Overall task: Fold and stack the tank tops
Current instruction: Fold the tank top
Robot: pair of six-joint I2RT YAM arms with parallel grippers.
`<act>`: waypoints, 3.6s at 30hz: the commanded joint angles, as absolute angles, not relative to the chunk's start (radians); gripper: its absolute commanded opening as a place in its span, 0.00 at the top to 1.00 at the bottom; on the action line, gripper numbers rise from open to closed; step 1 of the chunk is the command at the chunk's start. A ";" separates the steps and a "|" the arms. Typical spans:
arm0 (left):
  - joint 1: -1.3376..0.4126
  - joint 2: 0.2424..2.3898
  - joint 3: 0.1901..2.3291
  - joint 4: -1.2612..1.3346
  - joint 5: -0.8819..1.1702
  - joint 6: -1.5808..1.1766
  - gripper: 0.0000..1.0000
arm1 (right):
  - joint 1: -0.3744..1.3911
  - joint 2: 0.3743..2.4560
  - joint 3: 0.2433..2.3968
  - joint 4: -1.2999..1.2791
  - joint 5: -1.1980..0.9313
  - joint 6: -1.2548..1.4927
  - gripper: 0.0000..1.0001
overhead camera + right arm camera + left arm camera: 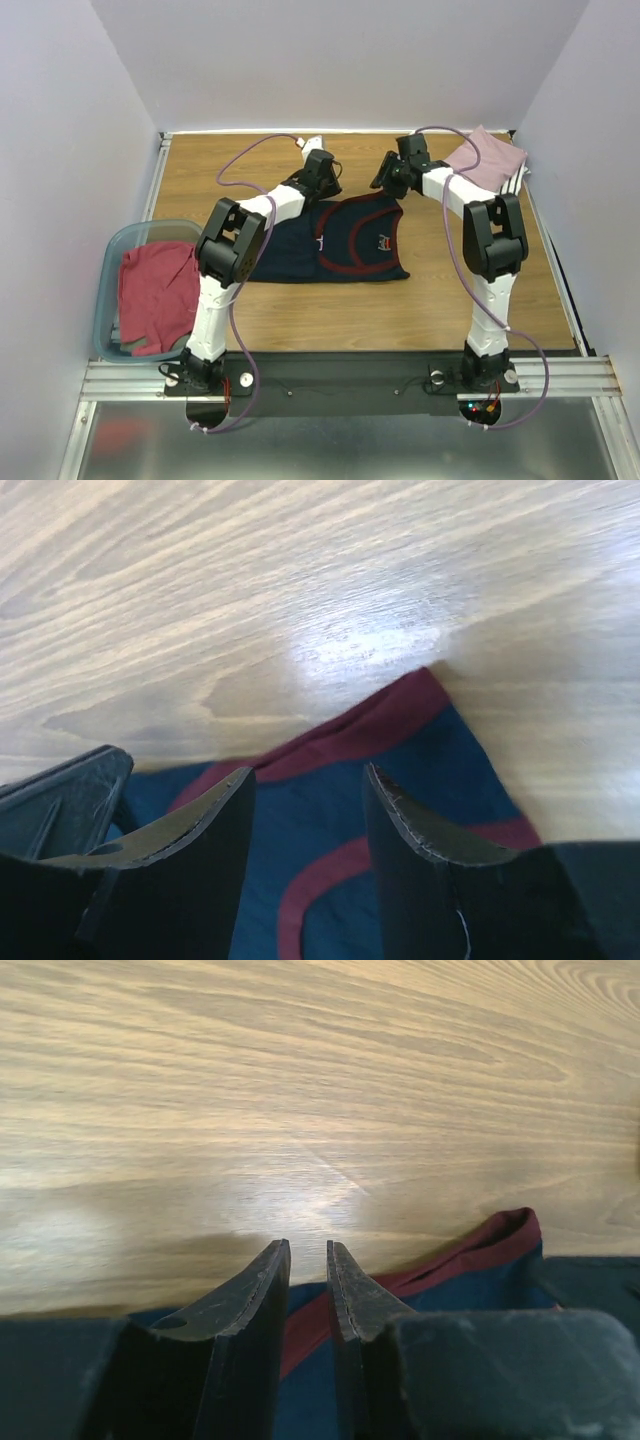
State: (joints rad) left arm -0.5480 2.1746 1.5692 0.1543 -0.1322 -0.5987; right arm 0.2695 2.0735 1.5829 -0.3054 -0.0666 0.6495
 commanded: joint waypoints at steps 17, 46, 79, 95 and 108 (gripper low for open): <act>-0.571 2.221 1.585 0.290 0.092 -0.581 0.72 | 0.226 2.148 1.603 -0.291 -0.118 0.713 0.48; -0.627 2.178 1.459 0.353 0.100 -0.595 0.76 | 0.195 2.086 1.510 -0.227 -0.054 0.641 1.00; -0.615 2.080 1.440 0.276 0.091 -0.623 0.76 | 0.130 2.039 1.223 0.423 -0.074 0.548 0.99; -0.609 1.916 1.384 0.212 0.072 -0.653 0.76 | 0.100 2.017 1.206 0.419 -0.113 0.587 0.67; -0.545 1.691 1.204 0.098 -0.098 -0.699 0.76 | 0.107 1.839 1.148 0.259 -0.138 0.649 0.56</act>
